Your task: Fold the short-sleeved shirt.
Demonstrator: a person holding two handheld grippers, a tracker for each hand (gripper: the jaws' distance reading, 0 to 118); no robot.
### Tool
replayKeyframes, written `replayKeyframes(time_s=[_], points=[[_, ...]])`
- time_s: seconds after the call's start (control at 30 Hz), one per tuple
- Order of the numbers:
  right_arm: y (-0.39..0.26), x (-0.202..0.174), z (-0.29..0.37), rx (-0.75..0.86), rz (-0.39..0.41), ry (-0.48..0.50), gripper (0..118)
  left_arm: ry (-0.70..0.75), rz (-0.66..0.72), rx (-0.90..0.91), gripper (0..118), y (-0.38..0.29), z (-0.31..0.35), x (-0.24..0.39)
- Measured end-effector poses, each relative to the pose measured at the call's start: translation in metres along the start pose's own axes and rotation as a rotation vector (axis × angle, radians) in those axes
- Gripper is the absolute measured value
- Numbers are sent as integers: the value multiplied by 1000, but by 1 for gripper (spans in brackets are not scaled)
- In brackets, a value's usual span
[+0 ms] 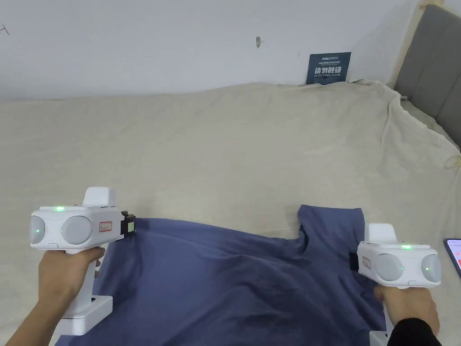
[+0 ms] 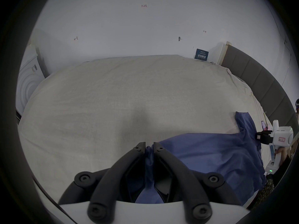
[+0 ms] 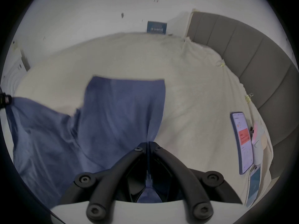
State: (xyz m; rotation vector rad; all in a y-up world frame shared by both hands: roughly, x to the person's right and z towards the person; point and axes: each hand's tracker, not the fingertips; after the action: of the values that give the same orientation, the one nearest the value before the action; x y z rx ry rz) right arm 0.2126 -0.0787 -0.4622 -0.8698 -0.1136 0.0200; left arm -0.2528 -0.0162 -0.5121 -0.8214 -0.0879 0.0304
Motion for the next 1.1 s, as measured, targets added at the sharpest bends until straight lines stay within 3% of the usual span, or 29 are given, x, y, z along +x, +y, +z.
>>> replayKeyframes(time_s=[0.43, 0.73, 1.1], points=[[97, 22, 162, 467, 89, 84, 2, 48, 114, 215, 6, 24, 126, -32], [177, 3, 240, 714, 73, 128, 2, 128, 139, 452, 6, 101, 234, -57], [267, -17, 303, 930, 63, 118, 2, 194, 114, 647, 6, 188, 299, -62]])
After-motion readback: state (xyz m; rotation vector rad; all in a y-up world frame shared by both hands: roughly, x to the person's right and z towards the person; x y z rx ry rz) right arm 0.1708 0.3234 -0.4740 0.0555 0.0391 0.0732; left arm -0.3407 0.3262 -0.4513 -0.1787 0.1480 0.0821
